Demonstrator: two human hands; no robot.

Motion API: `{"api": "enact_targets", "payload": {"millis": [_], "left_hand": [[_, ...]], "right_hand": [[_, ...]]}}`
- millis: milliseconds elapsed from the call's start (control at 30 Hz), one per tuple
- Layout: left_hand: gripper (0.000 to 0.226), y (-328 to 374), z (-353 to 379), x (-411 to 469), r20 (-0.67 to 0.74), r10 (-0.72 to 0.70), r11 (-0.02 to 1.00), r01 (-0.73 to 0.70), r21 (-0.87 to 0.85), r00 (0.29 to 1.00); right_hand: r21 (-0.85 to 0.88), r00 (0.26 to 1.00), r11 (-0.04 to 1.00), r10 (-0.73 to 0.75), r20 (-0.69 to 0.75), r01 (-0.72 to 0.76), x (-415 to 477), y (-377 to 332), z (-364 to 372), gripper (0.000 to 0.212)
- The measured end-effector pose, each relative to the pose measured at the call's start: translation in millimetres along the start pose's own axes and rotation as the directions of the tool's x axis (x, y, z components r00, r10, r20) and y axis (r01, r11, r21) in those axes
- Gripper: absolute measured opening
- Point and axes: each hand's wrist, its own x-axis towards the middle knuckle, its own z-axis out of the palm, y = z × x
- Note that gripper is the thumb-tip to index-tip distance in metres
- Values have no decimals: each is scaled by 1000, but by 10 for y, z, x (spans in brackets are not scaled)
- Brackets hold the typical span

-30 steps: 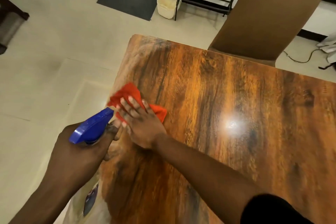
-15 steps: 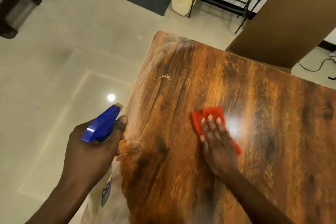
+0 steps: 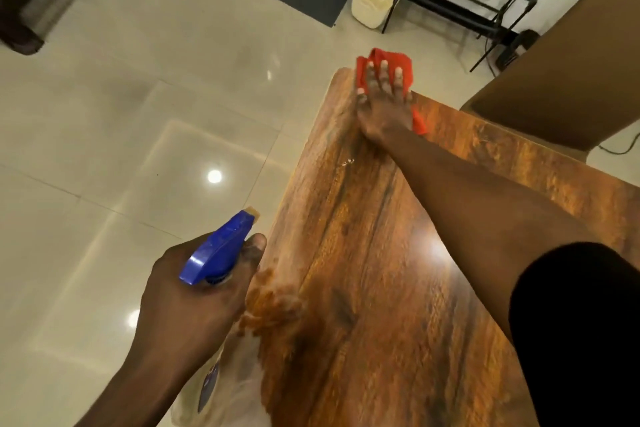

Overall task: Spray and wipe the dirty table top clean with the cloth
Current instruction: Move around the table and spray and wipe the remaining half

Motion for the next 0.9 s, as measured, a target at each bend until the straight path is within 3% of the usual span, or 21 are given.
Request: {"api": "enact_targets", "payload": {"millis": [133,267,500,600,733,900], "left_hand": [[60,-13,-47,27,0,12,1000,-12,15,1000],[59,-24,-90,3,-11,32,999,-32,18,999],[58,-94,-82,-174,16,-8,1000,8,9,1000],[60,-129,-74,-266,40,21,999,-22,31,999],[68,-209,-101,-399,84,28,994,-37,100,996],[52,-419,-218,-580,123,-50,989,32,142,991]], "right_hand": [[-140,973,964,-220,73,228,-13,-347,140,71],[-218,900,876,-400,172,431,-428,-446,339,69],[-157,741,728,-630,232,668,-2311,-403,1082,68],[-103,686,684,-688,236,722,-3140,-278,1341,64],[-243,669,623,-701,249,744,-3893,164,1478,67],[-279,721,665,-640,265,693,-3793,711,1203,66]]}}
